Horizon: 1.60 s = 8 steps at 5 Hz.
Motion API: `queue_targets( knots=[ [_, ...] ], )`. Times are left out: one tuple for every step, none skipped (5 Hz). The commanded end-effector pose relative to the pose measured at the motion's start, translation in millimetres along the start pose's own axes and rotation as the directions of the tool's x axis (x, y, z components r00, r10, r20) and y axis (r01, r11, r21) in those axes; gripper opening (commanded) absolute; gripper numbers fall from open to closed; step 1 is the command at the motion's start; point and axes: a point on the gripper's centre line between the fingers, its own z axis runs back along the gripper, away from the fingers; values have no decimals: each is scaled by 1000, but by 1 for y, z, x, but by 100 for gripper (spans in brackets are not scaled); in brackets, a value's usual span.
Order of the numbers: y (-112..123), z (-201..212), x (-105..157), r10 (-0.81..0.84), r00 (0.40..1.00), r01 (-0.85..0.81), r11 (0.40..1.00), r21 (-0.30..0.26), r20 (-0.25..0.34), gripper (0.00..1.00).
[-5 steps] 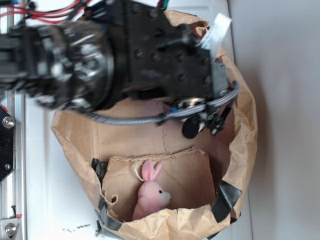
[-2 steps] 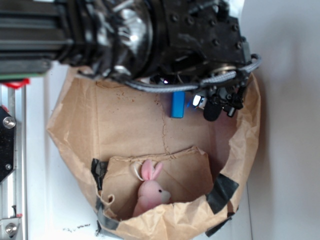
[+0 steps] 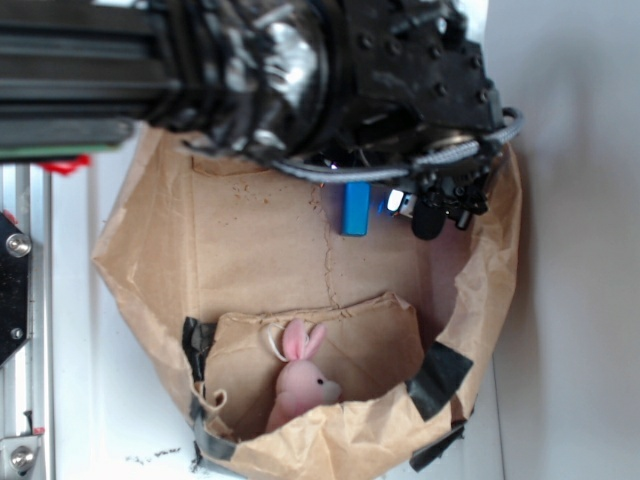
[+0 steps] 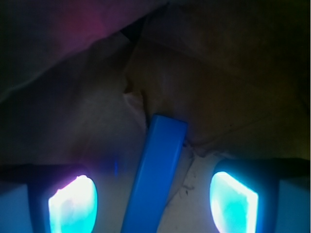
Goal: Grab the blue block.
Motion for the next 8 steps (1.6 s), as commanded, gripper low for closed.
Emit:
queue_targets(
  knots=[
    [8,2,-34,23,1000,-22,997,-75,14,100],
    [8,3,-32,37,999,-35,997,-63,39,54],
    [12,13,-26,-52,997,57,992,-110,49,0],
    [16,26,-20,-135,988,144,980,-139,70,0],
    [23,45,-13,-154,985,164,976,-141,78,0],
    [32,68,-1,-187,979,197,969,-152,76,0],
    [33,79,18,-255,961,272,944,-185,110,0],
    [29,75,33,-214,972,229,958,-173,101,100]
  ],
)
